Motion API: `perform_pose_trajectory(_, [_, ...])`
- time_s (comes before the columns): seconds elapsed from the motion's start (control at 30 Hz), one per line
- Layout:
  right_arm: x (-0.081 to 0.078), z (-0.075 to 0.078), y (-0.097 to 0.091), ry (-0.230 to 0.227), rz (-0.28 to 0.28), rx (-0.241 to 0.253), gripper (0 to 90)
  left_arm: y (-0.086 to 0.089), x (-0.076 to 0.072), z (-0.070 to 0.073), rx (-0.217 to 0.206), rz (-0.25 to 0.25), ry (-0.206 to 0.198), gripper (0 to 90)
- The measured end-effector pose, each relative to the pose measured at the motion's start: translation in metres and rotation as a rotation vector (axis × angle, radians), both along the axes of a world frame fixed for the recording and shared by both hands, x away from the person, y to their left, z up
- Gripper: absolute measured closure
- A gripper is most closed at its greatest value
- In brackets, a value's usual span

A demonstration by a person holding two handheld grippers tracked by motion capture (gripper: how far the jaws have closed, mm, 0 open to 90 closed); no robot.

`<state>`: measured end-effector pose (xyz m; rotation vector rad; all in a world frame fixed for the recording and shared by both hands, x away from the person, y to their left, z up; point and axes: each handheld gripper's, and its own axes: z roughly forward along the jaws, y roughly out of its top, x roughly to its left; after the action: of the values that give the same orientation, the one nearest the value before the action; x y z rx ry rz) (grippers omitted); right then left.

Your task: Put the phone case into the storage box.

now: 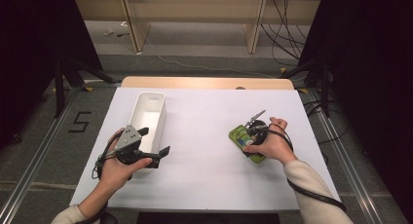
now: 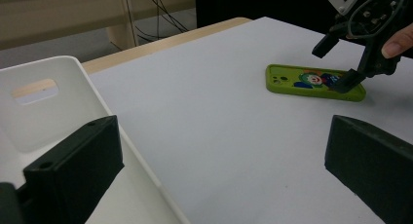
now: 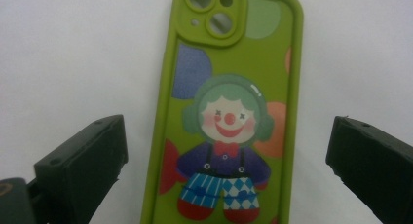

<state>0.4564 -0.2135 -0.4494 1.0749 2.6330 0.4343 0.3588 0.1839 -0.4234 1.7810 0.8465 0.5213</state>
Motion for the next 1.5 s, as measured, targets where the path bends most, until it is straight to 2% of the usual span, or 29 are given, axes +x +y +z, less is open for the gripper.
perform_pose_trajectory(0.23, [0.006,-0.004,0.004,0.054,0.005,-0.036,3.8,0.0,0.0,0.0,0.001,0.0,0.0,0.0])
perform_pose_trajectory(0.93, [0.018,-0.012,0.015,0.1,0.039,-0.136,6.9,0.0,0.0,0.0,0.001,-0.005,0.0,0.0])
perform_pose_trajectory(1.5, [0.025,-0.013,0.013,0.154,0.03,-0.124,6.5,0.0,0.0,0.0,0.003,-0.007,0.001,0.0])
